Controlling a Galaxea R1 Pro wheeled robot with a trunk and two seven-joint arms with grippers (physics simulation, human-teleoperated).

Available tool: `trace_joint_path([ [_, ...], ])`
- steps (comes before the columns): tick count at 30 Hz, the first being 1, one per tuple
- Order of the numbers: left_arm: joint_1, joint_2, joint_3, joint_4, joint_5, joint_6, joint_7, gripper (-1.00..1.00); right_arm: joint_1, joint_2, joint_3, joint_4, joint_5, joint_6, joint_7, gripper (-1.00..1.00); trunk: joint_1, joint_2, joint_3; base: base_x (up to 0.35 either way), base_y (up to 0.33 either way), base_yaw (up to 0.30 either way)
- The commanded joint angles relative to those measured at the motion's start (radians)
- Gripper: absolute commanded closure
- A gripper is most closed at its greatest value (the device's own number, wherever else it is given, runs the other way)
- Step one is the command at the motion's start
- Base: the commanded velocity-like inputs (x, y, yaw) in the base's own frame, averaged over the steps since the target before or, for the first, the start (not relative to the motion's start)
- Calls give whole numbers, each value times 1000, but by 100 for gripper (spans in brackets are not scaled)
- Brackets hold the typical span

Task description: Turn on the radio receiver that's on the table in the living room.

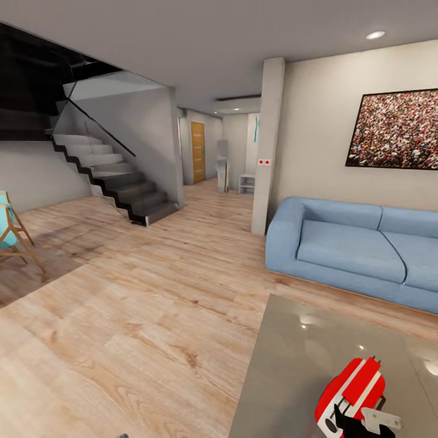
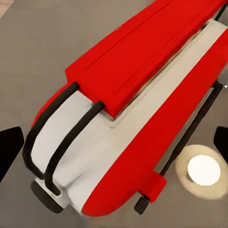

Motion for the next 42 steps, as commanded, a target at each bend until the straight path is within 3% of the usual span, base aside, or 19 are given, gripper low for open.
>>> trace_joint_path([
  [1, 0, 0, 0, 0, 0, 0, 0, -100, 0, 0, 0, 1, -3, 0, 2, -100, 0, 0, 0, 1, -2, 0],
  [8, 0, 0, 0, 0, 0, 0, 0, -100, 0, -1, 0, 44, -4, -2, 6, -100, 0, 0, 0, 0, 0, 0],
  [13, 0, 1, 1, 0, 0, 0, 1, -100, 0, -7, -5, 47, -3, -49, 3, -100, 0, 0, 0, 0, 0, 0],
  [19, 0, 1, 3, -1, 1, 0, 1, -100, -5, -36, -10, 10, -5, -63, 3, -100, 0, 0, 0, 0, 0, 0],
  [30, 0, 1, 1, 0, 0, -13, 1, -100, -6, -38, -8, -112, -7, -61, 7, -100, 0, 0, 0, 0, 0, 0],
  [42, 0, 0, 1, 0, 0, -14, 1, -100, -6, -37, -8, -123, -7, -61, 7, -100, 0, 0, 0, 0, 0, 0],
])
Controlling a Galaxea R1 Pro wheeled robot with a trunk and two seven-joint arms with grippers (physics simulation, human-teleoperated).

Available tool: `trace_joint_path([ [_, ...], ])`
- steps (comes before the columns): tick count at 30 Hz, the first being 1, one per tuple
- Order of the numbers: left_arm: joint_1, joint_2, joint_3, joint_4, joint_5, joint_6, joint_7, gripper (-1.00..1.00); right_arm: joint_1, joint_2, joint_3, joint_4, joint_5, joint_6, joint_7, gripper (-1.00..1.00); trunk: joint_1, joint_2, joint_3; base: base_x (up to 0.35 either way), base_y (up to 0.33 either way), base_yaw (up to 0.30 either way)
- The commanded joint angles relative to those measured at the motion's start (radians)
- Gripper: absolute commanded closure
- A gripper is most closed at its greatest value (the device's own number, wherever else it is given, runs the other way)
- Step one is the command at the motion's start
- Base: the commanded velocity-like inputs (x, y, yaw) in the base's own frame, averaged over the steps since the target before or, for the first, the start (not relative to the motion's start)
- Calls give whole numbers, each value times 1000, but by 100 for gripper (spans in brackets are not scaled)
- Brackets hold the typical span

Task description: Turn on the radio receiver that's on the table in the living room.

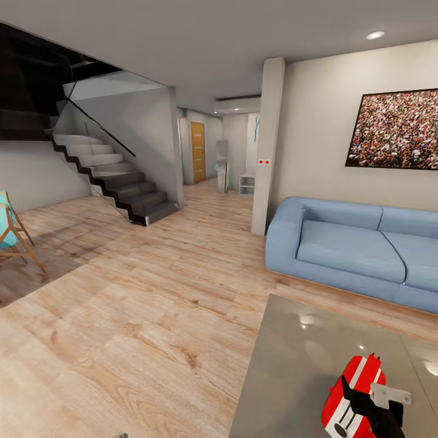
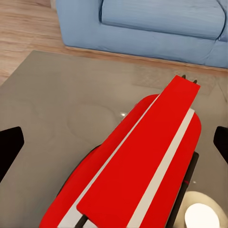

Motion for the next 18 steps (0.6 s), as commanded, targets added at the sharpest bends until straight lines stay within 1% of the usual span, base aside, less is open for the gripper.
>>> trace_joint_path([
  [1, 0, 0, 0, 0, 0, 0, 0, -100, 0, 0, 0, 0, 0, 0, -2, -100, 0, 0, 0, 0, 0, 0],
  [8, 0, -1, -1, 0, 0, 0, 0, -100, 0, 0, -1, 1, 4, 0, -10, -100, 0, 0, 0, 0, 0, 0],
  [18, 0, -1, -2, 0, 0, 0, 0, -100, 0, 0, -5, 10, -3, 0, -10, -100, 0, 0, 0, 0, 0, 0],
])
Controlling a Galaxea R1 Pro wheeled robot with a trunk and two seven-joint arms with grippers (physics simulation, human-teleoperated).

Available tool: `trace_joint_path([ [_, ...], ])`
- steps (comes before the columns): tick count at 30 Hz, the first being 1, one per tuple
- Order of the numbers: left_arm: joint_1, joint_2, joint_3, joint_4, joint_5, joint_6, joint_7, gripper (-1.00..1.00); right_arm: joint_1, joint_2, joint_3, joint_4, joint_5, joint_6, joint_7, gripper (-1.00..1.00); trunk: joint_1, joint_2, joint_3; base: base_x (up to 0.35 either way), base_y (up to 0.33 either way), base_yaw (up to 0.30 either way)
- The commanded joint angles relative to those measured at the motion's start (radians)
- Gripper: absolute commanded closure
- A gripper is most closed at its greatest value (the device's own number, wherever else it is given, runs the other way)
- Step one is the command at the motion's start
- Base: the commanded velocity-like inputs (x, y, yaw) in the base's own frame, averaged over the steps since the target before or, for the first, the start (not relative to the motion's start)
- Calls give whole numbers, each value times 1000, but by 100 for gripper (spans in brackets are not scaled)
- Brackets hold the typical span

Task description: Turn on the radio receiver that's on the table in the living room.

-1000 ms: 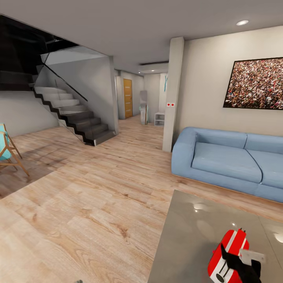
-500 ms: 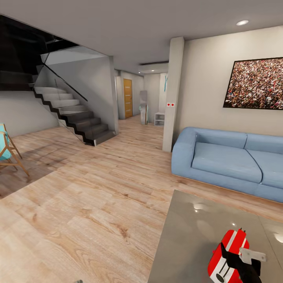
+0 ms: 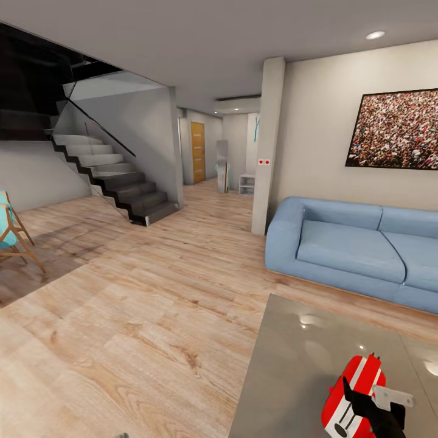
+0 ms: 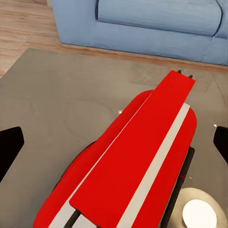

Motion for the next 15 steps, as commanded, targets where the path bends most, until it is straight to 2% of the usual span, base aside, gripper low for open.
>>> trace_joint_path([
  [1, 0, 0, 0, 0, 0, 0, 0, -100, 0, 0, 0, 0, 0, 0, 0, -100, 0, 0, 0, 0, 0, 0],
  [15, 0, 0, 0, 0, 0, 0, 0, -100, 0, 0, 1, 0, -1, 0, 2, -100, 0, 0, 0, 0, 0, 0],
])
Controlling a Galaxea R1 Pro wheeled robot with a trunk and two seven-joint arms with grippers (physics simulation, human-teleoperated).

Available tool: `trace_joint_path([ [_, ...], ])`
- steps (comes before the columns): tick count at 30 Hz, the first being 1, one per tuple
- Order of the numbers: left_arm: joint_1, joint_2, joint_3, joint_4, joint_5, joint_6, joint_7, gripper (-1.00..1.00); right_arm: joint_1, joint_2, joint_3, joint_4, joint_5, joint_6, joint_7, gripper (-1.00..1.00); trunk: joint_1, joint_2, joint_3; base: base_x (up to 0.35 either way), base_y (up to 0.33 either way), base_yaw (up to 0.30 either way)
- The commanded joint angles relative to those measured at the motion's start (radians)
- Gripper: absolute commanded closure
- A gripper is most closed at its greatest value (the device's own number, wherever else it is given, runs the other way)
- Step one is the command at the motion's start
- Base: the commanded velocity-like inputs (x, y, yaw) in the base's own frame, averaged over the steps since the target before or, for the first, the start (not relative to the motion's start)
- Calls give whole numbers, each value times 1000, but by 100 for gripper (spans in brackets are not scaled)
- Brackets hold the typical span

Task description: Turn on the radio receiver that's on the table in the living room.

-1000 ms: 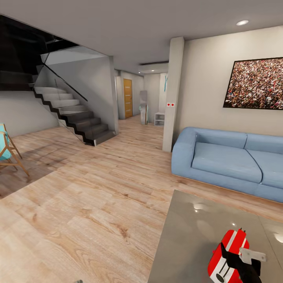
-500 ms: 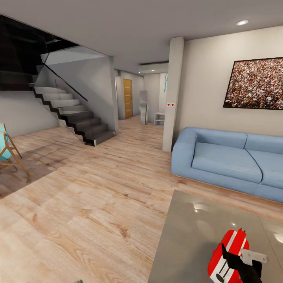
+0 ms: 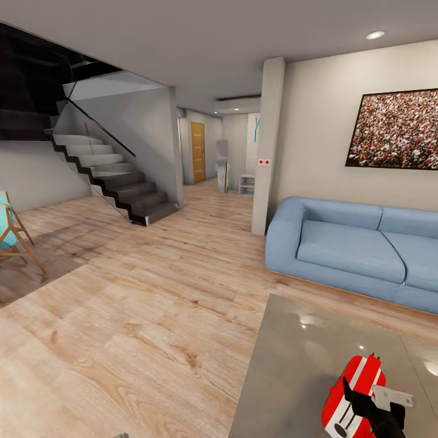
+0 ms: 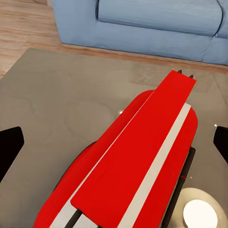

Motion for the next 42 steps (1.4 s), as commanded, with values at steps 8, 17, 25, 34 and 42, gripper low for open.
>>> trace_joint_path([
  [8, 0, 0, 0, 0, 0, 0, 0, -100, 0, 0, 0, 0, -1, 1, 0, -100, 0, 0, -2, 0, 0, 0],
  [17, 0, 0, 0, 0, 0, 0, 0, -100, 0, 0, 0, 2, -2, 2, 0, -100, 0, 0, -17, 0, 0, 0],
  [25, 0, 0, 0, 0, 0, 0, 0, -100, 0, 0, 0, 2, -2, 1, 0, -100, 0, 0, -30, 0, 0, 0],
  [34, 0, 0, 0, 0, 0, 0, 0, -100, 0, 0, 0, 2, 0, 0, 0, -100, 0, 0, -38, 0, 0, 0],
  [42, 0, 0, 0, 0, -1, 0, 0, -100, 0, 0, 0, 2, 0, 0, 0, -100, 0, 0, -38, 0, 0, 0],
])
